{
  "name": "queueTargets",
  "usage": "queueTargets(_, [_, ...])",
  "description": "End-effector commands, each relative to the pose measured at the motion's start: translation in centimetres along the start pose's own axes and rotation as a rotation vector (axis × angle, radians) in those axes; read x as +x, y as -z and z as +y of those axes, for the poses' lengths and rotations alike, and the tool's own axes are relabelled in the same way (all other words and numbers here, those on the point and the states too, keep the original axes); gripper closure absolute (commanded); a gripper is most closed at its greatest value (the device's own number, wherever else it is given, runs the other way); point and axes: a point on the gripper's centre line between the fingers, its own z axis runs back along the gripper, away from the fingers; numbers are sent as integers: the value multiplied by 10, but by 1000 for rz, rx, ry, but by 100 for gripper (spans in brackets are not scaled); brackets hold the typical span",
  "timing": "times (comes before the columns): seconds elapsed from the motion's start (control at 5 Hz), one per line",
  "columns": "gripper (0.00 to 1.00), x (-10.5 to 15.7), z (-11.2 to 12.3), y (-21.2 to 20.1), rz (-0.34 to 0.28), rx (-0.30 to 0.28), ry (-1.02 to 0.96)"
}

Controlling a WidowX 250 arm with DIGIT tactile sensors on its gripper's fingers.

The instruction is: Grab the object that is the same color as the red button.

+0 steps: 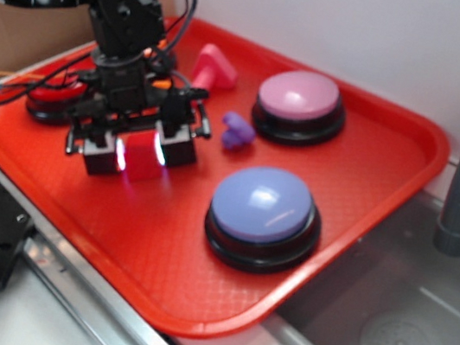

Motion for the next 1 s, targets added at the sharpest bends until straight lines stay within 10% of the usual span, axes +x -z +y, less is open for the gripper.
queueTargets(0.0, [100, 23, -18, -93, -59, -34, 428])
queueTargets(0.6, [93, 37, -38, -178, -104, -240, 920])
queueTargets(0.8, [53, 46, -27, -178, -81, -137, 809])
